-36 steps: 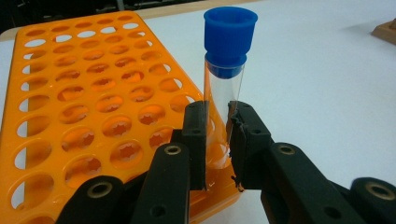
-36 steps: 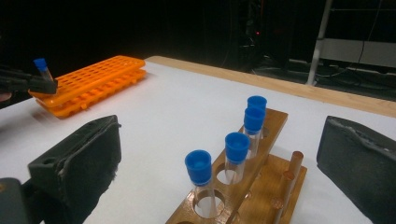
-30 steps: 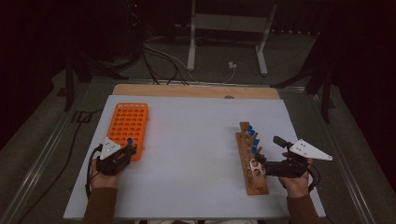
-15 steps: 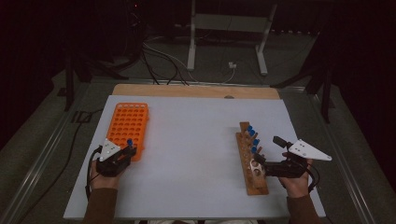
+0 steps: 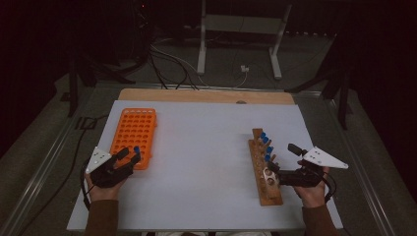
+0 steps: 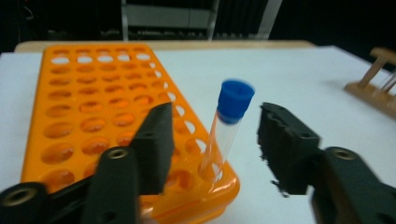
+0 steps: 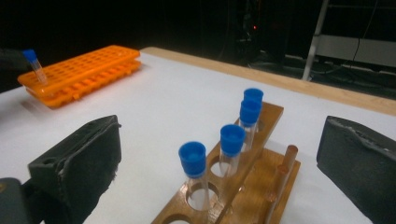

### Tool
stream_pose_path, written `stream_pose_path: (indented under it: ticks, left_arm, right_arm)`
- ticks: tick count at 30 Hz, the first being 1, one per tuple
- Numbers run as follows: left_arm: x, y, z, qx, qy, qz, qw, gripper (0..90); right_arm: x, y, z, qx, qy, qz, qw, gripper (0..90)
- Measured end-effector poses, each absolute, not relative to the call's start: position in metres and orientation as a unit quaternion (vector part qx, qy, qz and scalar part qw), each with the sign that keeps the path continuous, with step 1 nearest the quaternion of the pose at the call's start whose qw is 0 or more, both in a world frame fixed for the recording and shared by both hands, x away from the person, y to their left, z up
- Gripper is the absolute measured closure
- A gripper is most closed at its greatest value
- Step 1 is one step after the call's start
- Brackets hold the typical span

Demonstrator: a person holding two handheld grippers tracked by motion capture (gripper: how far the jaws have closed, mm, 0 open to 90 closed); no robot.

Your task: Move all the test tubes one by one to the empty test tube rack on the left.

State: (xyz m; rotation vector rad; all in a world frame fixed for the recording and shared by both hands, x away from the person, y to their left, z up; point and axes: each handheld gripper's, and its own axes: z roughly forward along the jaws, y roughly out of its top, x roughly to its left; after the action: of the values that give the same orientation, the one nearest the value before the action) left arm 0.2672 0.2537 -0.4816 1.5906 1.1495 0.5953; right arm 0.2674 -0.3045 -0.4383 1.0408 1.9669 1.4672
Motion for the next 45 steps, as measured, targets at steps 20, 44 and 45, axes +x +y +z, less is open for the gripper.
stream_pose_path:
  ticks: [20, 44, 45]
  left_arm:
    - [0.257, 0.251, -0.463, 0.628, 0.501, 0.276, 0.527, 0.6]
    - [0.256, 0.244, -0.458, 0.637, 0.498, 0.288, 0.514, 0.6]
    - [0.256, 0.243, -0.457, 0.638, 0.496, 0.289, 0.513, 0.6]
  right_arm:
    - [0.272, -0.291, -0.459, 0.356, 0.778, 0.473, 0.212, 55.9]
    - [0.273, -0.286, -0.465, 0.344, 0.785, 0.455, 0.239, 76.7]
    - [0.273, -0.287, -0.465, 0.346, 0.784, 0.458, 0.239, 76.7]
